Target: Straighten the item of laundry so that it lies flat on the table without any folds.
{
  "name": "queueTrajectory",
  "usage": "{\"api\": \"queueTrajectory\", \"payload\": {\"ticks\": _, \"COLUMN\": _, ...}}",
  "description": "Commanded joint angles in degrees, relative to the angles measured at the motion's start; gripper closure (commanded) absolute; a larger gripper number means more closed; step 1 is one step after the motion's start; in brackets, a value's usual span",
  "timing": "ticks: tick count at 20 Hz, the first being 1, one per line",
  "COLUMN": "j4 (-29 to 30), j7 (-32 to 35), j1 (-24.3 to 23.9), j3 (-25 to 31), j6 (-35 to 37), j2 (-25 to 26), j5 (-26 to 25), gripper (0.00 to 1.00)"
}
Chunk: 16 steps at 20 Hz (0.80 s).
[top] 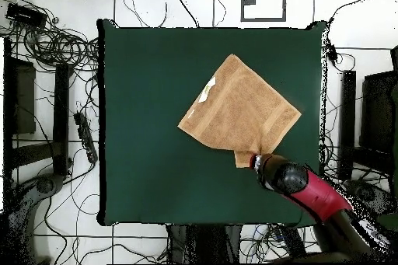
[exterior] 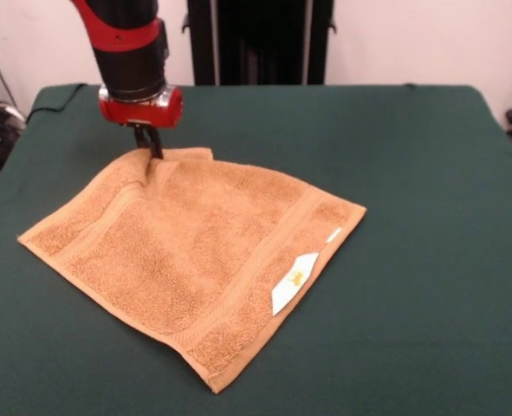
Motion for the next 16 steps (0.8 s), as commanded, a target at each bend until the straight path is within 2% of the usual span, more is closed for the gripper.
{"api": "queueTrajectory", "payload": {"ticks": 1, "j4": -2.55, "j7": -10.16, "j1": -3.77, "j3": 12.24, "j6": 8.88, "j2": 8.65, "j5": -8.53, "gripper": 1.00}}
{"api": "queueTrajectory", "payload": {"ticks": 7, "j4": -4.56, "j7": -11.58, "j1": -4.55, "j3": 15.00, "j6": 8.30, "j2": 8.74, "j5": -16.53, "gripper": 1.00}}
{"api": "queueTrajectory", "payload": {"ticks": 12, "j4": -6.14, "j7": -12.99, "j1": -5.36, "j3": 17.34, "j6": 10.88, "j2": 9.10, "j5": -21.34, "gripper": 1.00}}
{"api": "queueTrajectory", "payload": {"ticks": 14, "j4": -7.13, "j7": -17.89, "j1": -6.95, "j3": 20.61, "j6": 12.66, "j2": 10.24, "j5": -24.87, "gripper": 1.00}}
{"api": "queueTrajectory", "payload": {"ticks": 16, "j4": -7.57, "j7": -19.54, "j1": -7.77, "j3": 22.45, "j6": 13.56, "j2": 10.61, "j5": -27.05, "gripper": 1.00}}
